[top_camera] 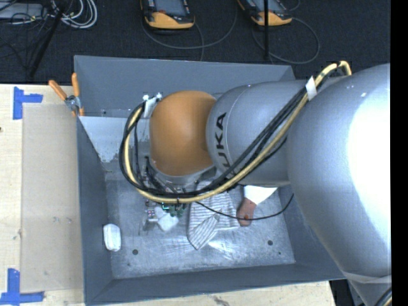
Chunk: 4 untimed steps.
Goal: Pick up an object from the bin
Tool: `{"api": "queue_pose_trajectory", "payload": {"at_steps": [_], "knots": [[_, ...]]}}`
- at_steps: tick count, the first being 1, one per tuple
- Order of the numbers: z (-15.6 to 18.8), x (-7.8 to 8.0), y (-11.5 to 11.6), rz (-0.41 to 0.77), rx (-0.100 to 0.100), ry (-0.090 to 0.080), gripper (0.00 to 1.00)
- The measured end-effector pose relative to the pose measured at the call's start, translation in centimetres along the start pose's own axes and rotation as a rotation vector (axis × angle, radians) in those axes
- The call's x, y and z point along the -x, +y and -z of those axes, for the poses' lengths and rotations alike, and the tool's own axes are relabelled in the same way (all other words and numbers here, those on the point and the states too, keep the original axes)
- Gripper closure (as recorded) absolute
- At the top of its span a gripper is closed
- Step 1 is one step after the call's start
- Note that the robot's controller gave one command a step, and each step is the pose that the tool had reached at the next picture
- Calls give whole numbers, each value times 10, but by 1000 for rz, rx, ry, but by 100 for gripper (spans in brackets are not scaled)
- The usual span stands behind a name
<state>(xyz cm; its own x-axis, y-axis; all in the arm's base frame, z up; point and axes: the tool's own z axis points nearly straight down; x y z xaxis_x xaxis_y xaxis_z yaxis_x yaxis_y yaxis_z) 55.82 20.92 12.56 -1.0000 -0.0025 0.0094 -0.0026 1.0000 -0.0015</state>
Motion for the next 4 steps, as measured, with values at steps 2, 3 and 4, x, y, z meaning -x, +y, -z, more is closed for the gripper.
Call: {"api": "queue_pose_trajectory", "payload": {"at_steps": [2, 3, 4], "knots": [[-43, 14, -50, 46, 2, -12, 0], [-49, 16, -59, 45, 3, -12, 0], [-26, 13, -67, 42, 2, -10, 0]]}}
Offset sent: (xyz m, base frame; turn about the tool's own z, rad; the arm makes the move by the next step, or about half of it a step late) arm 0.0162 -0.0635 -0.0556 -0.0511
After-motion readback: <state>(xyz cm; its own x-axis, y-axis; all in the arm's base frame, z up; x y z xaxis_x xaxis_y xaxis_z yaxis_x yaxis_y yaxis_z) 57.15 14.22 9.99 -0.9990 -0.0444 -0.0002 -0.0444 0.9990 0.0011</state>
